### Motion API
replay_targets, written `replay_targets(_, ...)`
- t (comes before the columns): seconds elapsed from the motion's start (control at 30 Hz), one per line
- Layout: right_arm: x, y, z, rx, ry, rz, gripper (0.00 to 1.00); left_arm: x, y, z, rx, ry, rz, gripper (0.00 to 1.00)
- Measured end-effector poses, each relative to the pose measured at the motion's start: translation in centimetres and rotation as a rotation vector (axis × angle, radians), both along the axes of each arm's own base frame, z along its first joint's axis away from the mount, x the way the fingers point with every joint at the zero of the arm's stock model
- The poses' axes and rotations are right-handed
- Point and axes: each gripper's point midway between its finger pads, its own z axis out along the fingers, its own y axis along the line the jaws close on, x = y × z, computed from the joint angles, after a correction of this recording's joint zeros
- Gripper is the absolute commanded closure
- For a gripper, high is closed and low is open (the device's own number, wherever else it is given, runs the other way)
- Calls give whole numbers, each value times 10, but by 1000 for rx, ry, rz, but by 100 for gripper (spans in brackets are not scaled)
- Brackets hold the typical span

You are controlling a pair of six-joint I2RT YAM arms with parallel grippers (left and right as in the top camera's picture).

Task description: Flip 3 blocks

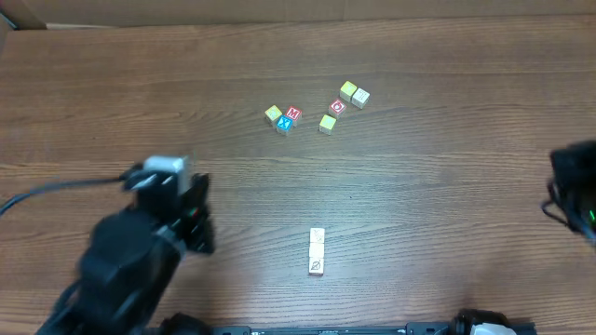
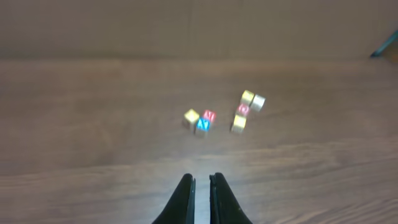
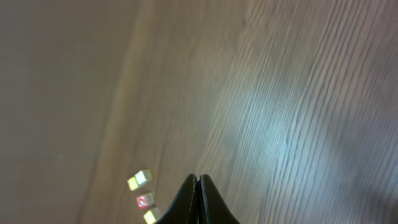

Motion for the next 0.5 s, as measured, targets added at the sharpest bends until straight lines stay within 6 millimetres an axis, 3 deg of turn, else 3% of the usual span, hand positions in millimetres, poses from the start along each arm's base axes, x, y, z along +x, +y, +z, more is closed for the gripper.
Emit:
replay_targets(0.1, -27, 0, 19, -28, -69, -6, 96, -31, 15, 35, 2, -64, -4, 96)
replay_targets(0.23, -73, 4, 30, -49, -142, -10, 96, -74, 34, 57, 16, -95, -6, 96)
replay_targets(0.4, -110, 8, 34, -66, -200, -11, 96, -109, 53, 57, 25, -95, 10, 96)
replay_targets(0.5, -120, 9, 37, -87, -223, 7, 93, -135, 67, 54, 22, -117, 28, 96)
